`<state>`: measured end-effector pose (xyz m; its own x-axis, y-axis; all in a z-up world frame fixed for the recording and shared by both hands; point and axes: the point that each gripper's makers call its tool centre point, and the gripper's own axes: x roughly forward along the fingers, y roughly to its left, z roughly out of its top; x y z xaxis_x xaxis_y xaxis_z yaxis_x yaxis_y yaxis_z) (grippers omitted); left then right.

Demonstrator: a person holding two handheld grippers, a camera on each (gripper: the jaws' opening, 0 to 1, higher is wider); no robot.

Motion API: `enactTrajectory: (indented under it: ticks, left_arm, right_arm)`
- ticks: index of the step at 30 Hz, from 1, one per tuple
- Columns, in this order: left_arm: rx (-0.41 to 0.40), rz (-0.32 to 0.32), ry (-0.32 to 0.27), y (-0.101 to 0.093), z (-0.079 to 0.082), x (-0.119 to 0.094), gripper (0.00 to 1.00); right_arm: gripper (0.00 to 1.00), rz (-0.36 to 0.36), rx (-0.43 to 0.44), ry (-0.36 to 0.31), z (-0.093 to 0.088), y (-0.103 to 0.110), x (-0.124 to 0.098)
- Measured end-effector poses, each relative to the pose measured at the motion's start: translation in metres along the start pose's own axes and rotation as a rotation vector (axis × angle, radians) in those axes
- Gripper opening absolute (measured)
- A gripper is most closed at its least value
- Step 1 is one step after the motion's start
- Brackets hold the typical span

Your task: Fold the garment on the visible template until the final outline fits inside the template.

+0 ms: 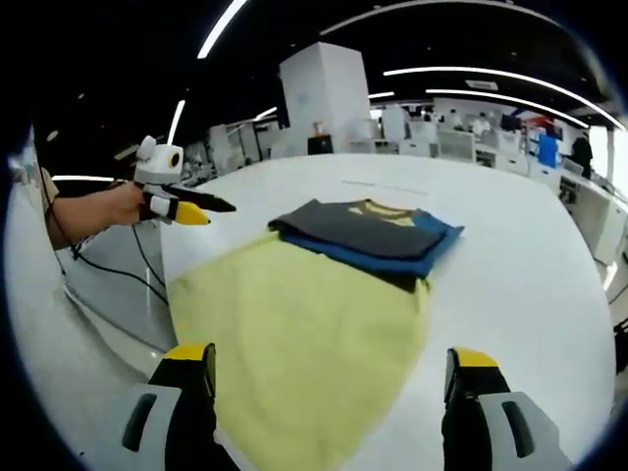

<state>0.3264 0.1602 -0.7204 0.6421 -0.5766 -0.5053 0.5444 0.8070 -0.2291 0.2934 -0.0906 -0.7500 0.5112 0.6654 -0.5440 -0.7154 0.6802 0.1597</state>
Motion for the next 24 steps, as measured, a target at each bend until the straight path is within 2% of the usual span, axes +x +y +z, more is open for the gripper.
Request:
enactTrajectory:
  ticks: [5,13,24]
  left_arm:
    - [-0.027,0.020,0.019,0.010,-0.015,-0.006,0.66]
    - [-0.048,0.023,0.034,0.018,-0.026,-0.012,0.56]
    - [-0.061,0.037,0.064,0.024,-0.043,-0.018,0.51]
  right_arm:
    - [0.96,-0.002,0.009,0.004,-0.003,-0.001,0.001]
    - [0.96,-0.008,0.017,0.004,-0.004,-0.003,0.001]
    - [0.96,-0.019,0.035,0.015,-0.016,-0.005,-0.003]
